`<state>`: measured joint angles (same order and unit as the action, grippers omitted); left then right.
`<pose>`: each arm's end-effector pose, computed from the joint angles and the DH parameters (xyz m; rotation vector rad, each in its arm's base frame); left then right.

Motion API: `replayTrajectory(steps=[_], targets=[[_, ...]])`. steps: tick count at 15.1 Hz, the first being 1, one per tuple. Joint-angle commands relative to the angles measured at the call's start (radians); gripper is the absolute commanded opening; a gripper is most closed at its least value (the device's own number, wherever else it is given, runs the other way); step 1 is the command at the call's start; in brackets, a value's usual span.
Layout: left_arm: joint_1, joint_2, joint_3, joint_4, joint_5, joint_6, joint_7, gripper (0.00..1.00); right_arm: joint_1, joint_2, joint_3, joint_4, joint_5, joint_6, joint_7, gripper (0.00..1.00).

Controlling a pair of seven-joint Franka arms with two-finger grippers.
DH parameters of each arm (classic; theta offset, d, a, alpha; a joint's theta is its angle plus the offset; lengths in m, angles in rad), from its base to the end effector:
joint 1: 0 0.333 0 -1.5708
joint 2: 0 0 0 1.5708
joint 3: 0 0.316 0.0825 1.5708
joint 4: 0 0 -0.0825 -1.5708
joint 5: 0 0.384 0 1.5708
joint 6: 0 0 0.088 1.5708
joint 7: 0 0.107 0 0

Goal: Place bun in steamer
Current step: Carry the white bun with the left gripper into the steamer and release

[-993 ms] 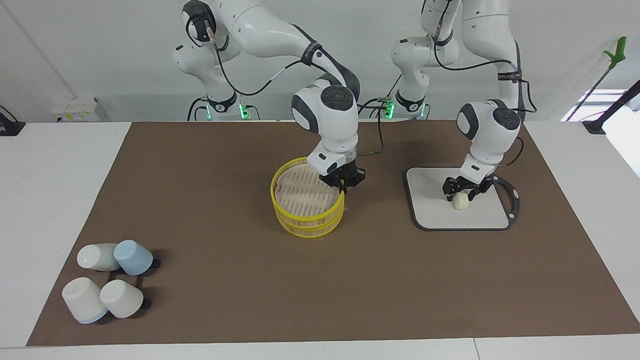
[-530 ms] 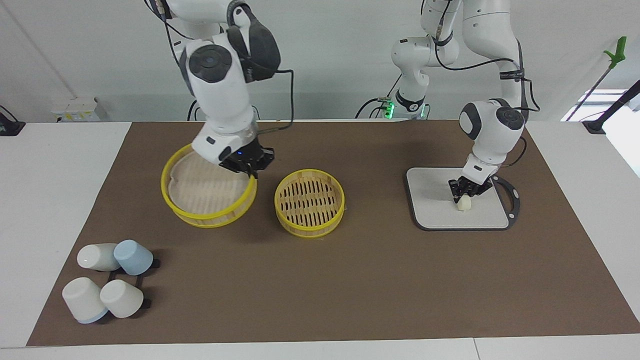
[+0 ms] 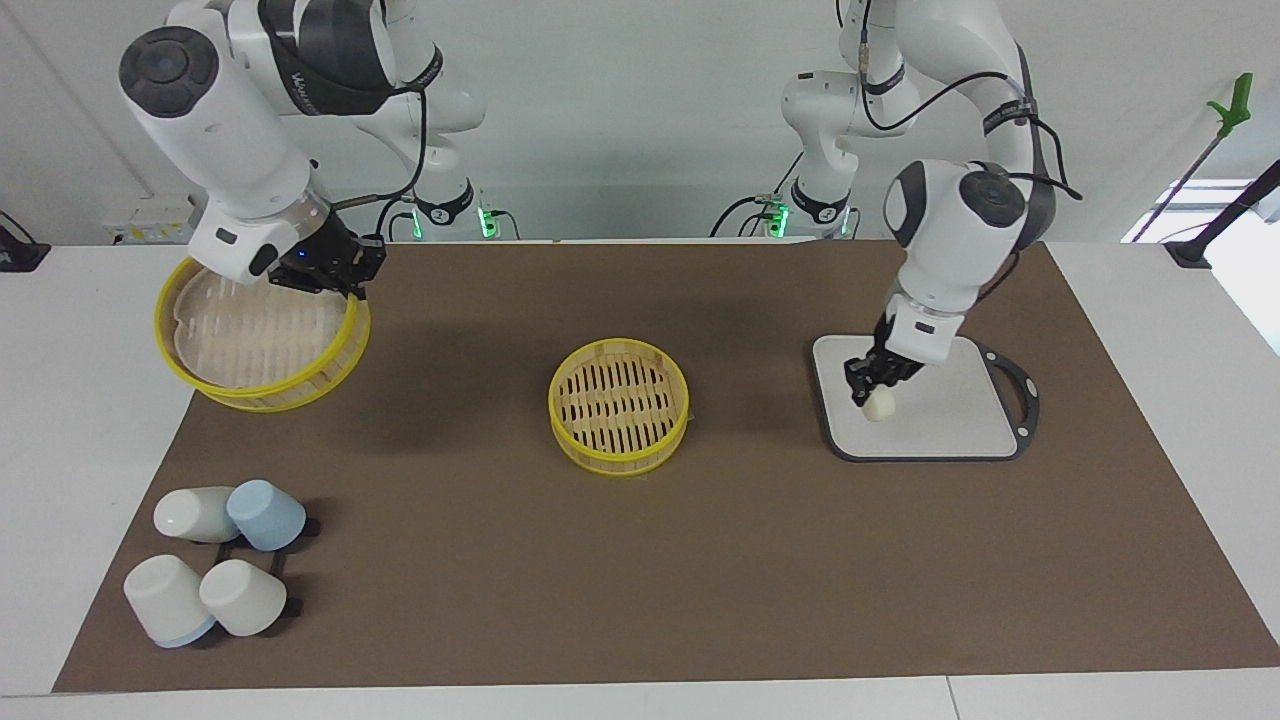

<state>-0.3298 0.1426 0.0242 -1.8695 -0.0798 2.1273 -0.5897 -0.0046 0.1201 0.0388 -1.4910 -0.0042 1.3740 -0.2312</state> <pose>0.5794 -0.1871 0.4486 2.9903 0.4855 0.1138 0.5669 0.0176 0.5792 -3.0690 -0.4096 0.3668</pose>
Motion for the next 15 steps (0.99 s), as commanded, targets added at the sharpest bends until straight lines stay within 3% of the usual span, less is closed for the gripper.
replayTrajectory(steps=[1, 3, 6, 11, 12, 13, 14, 15], targets=[[-0.15, 0.087, 0.019, 0.125, -0.037, -0.02, -0.221, 0.3, -0.018, -0.05, 0.013, -0.072, -0.014, 0.014, -0.034, 0.0], [-0.254, 0.098, 0.017, 0.113, -0.041, 0.072, -0.304, 0.3, -0.012, -0.054, 0.013, -0.081, -0.014, 0.02, -0.033, 0.0], [-0.395, 0.21, 0.023, 0.115, -0.017, 0.173, -0.381, 0.3, -0.006, -0.056, 0.013, -0.087, -0.014, 0.023, -0.031, 0.0], [-0.436, 0.273, 0.022, 0.069, 0.014, 0.284, -0.384, 0.34, -0.002, -0.057, 0.018, -0.089, -0.014, 0.042, -0.025, 0.0], [-0.44, 0.272, 0.022, 0.069, 0.014, 0.292, -0.386, 0.43, 0.0, -0.06, 0.019, -0.095, -0.014, 0.043, -0.023, 0.0], [-0.44, 0.273, 0.022, 0.069, 0.014, 0.292, -0.393, 0.61, -0.001, -0.066, 0.021, -0.103, -0.014, 0.045, -0.02, 0.0], [-0.44, 0.272, 0.022, 0.069, 0.014, 0.292, -0.415, 0.92, -0.002, -0.066, 0.021, -0.104, -0.014, 0.045, -0.02, 0.0], [-0.44, 0.272, 0.022, 0.069, 0.014, 0.29, -0.429, 1.0, 0.0, -0.066, 0.021, -0.104, -0.014, 0.045, -0.02, 0.0]])
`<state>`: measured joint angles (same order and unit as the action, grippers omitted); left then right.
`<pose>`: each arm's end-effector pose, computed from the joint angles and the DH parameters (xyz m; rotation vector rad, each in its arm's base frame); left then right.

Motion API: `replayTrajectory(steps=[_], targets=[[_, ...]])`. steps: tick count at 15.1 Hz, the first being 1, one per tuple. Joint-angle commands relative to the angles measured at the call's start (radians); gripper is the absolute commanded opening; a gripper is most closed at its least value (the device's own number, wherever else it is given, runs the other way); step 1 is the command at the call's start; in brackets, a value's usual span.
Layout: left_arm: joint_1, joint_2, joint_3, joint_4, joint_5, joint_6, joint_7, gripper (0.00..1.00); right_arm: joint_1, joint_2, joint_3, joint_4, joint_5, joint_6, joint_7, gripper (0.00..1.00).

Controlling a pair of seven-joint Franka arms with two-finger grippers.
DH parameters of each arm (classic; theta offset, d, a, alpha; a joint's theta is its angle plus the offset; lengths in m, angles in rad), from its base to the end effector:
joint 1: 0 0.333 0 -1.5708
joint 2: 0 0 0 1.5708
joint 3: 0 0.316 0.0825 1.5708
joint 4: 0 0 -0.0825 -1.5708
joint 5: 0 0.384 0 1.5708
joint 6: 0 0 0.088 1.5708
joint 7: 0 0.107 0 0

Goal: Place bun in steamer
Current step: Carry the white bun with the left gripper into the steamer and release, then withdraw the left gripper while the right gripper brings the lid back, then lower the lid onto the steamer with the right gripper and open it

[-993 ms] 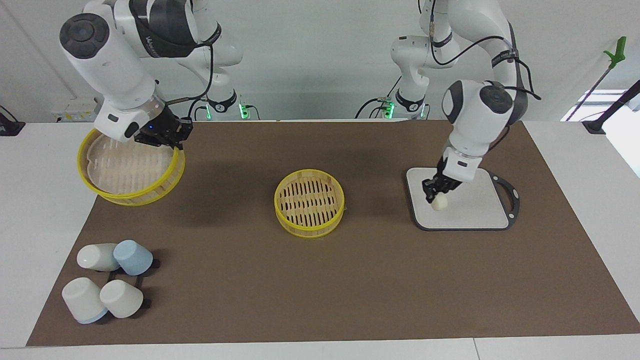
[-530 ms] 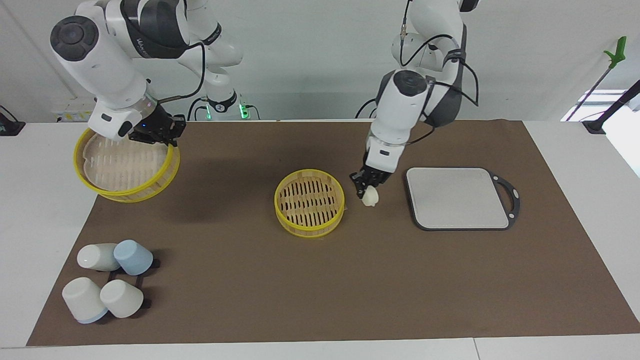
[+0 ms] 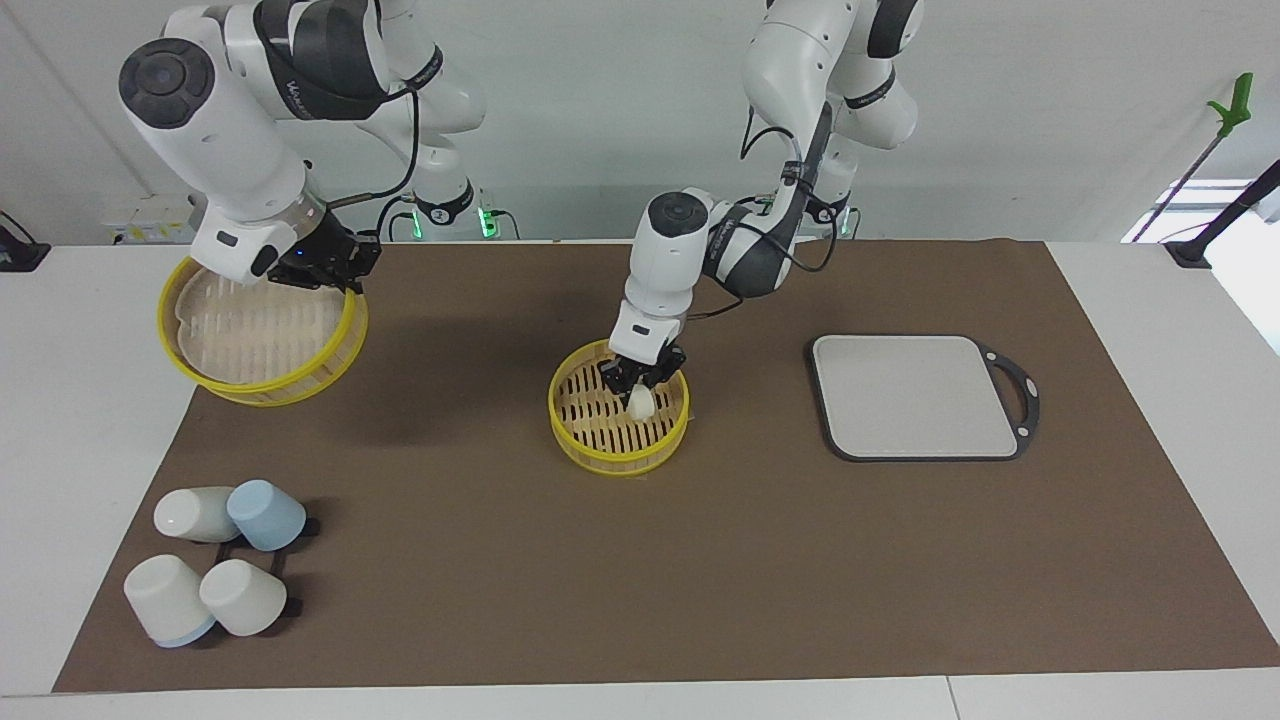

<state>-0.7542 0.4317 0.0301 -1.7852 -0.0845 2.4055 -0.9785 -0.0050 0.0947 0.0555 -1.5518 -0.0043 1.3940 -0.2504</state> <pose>0.5003 -0.4456 0.3317 2.9287 0.4542 0.1290 0.5590 0.0264 0.5675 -3.0561 -0.4636 0.3900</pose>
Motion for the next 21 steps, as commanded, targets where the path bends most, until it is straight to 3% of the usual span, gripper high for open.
replayTrajectory(steps=[1, 5, 8, 12, 16, 18, 21], targets=[[-0.014, -0.021, 0.014, -0.016, 0.019, 0.006, -0.045, 1.0, 0.0, -0.041, 0.006, -0.045, -0.014, 0.025, -0.001, 0.0], [0.031, -0.111, 0.016, -0.022, 0.019, -0.109, -0.032, 1.0, 0.002, -0.041, 0.009, -0.042, -0.01, 0.042, 0.009, 0.0], [0.143, -0.249, 0.016, -0.019, 0.019, -0.326, 0.044, 1.0, 0.127, -0.029, 0.009, -0.042, 0.003, 0.154, 0.158, 0.0], [0.361, -0.398, 0.022, -0.011, 0.019, -0.576, 0.359, 1.0, 0.247, 0.042, 0.009, -0.031, 0.073, 0.29, 0.379, 0.0], [0.56, -0.493, 0.024, -0.002, 0.029, -0.739, 0.748, 1.0, 0.408, 0.15, 0.009, -0.031, 0.069, 0.494, 0.599, 0.0], [0.605, -0.519, 0.024, 0.01, 0.067, -0.785, 0.866, 1.0, 0.48, 0.21, 0.009, -0.031, 0.066, 0.624, 0.739, 0.0], [0.625, -0.541, 0.027, 0.033, 0.075, -0.876, 0.939, 1.0, 0.555, 0.273, 0.007, -0.024, 0.064, 0.704, 0.841, 0.0]])
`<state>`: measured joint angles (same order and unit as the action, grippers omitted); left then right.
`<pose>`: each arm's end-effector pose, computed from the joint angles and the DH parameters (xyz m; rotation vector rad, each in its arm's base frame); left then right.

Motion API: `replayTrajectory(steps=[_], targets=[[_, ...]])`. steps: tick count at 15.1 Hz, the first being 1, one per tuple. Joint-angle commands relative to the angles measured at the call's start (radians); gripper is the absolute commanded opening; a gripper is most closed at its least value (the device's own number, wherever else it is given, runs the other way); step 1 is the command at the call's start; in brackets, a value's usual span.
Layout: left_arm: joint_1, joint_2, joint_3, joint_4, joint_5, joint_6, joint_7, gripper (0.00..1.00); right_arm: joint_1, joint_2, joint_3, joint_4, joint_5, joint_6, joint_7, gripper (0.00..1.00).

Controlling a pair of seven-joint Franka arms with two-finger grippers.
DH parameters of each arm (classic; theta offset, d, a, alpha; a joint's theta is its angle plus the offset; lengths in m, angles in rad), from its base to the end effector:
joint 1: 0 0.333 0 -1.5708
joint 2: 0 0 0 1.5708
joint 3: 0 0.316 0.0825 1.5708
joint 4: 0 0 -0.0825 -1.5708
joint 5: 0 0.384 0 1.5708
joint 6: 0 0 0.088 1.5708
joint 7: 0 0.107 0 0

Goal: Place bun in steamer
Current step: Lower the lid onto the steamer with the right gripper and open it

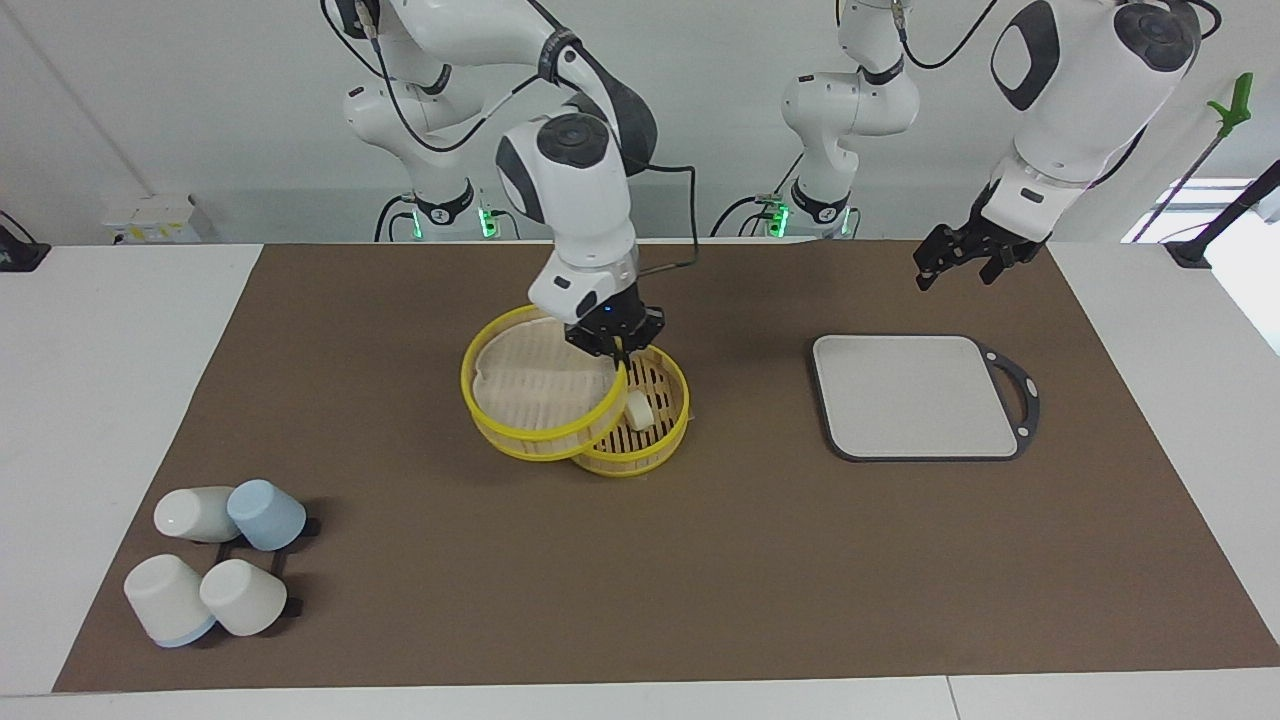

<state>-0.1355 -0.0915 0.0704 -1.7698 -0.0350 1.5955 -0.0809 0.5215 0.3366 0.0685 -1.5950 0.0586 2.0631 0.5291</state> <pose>0.5216 -0.0362 0.5821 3.1035 0.0272 -0.1333 0.5595 0.3720 0.4517 -3.0050 -0.0470 -0.1080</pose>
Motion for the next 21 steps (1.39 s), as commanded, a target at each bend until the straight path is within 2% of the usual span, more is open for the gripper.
replayTrajectory(steps=[1, 6, 13, 17, 21], targets=[[0.019, -0.028, -0.015, 0.023, 0.026, -0.087, 0.047, 1.0, 0.041, 0.054, -0.004, 0.03, -0.003, 0.06, 0.089, 0.0], [0.02, -0.031, -0.004, 0.03, 0.024, -0.137, 0.07, 1.0, 0.066, 0.082, -0.004, 0.02, 0.006, 0.089, 0.104, 0.0], [0.02, 0.073, 0.0, 0.182, 0.014, -0.175, 0.07, 1.0, 0.1, 0.114, -0.004, 0.0, 0.01, 0.178, 0.196, 0.0], [0.025, 0.05, -0.007, 0.184, 0.014, -0.178, 0.072, 1.0, 0.098, 0.105, -0.004, -0.039, 0.01, 0.189, 0.206, 0.0], [0.022, 0.029, -0.004, 0.161, 0.012, -0.129, 0.073, 1.0, 0.098, 0.081, -0.004, -0.103, 0.009, 0.186, 0.204, 0.0]])
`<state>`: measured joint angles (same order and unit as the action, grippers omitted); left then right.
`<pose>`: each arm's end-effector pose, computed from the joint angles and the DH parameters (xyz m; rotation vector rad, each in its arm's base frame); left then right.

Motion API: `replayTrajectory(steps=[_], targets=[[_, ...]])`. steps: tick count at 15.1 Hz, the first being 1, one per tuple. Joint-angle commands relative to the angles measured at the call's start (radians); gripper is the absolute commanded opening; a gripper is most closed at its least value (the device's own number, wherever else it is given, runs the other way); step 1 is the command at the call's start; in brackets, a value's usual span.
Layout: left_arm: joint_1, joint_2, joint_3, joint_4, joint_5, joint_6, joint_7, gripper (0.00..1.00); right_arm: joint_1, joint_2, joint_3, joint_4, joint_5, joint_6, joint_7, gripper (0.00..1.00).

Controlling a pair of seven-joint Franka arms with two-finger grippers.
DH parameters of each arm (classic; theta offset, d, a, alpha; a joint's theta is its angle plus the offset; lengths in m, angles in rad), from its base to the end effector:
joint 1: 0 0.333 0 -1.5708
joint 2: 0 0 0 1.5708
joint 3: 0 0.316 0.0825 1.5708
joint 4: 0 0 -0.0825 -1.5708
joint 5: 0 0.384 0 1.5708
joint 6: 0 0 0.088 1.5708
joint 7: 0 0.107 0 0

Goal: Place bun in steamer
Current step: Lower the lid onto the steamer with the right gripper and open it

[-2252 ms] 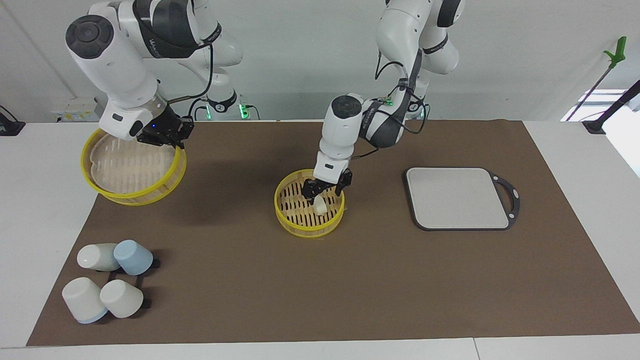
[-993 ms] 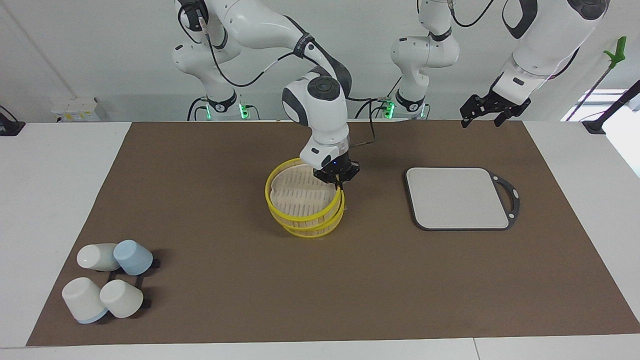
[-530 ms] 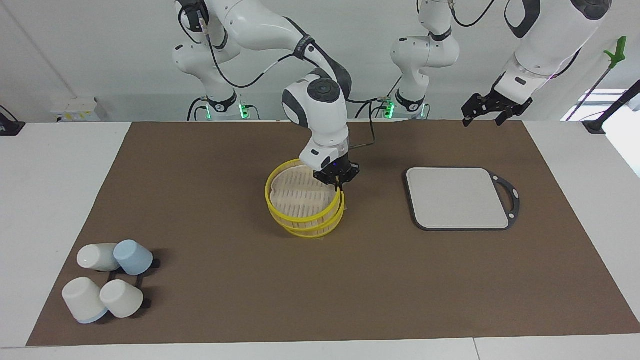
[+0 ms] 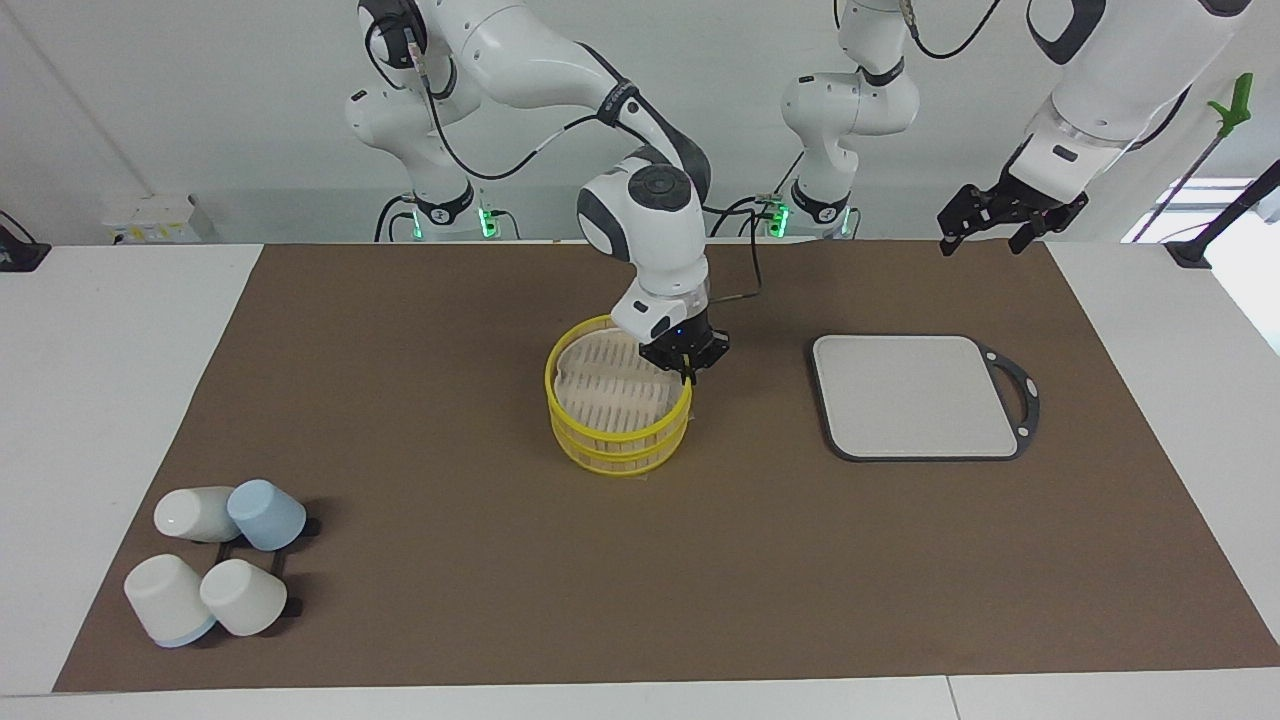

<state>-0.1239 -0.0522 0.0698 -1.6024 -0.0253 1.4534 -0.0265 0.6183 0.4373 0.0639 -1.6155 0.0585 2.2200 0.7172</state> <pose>0.5245 -0.0303 0.6282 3.1126 -0.0461 -0.1527 0.5392 0.4331 0.3892 -2.9711 0.1111 -0.1184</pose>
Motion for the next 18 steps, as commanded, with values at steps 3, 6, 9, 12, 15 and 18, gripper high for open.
replayTrajectory(steps=[3, 6, 9, 12, 15, 18], targets=[[0.009, -0.046, -0.004, -0.085, 0.002, 0.08, 0.016, 1.0, 0.001, -0.026, 0.0, -0.09, 0.009, 0.023, 0.014, 0.0], [0.001, -0.054, -0.004, -0.105, 0.002, 0.105, 0.016, 1.0, 0.001, -0.026, 0.0, -0.09, 0.009, 0.02, 0.016, 0.35], [0.0, -0.055, -0.007, -0.111, 0.002, 0.107, 0.016, 1.0, 0.009, -0.028, 0.0, -0.073, 0.008, 0.009, 0.021, 1.0], [0.003, -0.055, -0.004, -0.111, 0.002, 0.104, 0.016, 1.0, -0.012, -0.052, -0.01, 0.012, -0.002, -0.072, 0.011, 1.0], [0.001, -0.055, -0.004, -0.111, 0.002, 0.102, 0.016, 1.0, -0.096, -0.13, -0.009, 0.032, -0.002, -0.131, -0.008, 1.0], [0.003, -0.055, -0.004, -0.111, 0.002, 0.101, 0.016, 1.0, -0.204, -0.204, -0.012, 0.034, -0.002, -0.218, -0.109, 1.0]])
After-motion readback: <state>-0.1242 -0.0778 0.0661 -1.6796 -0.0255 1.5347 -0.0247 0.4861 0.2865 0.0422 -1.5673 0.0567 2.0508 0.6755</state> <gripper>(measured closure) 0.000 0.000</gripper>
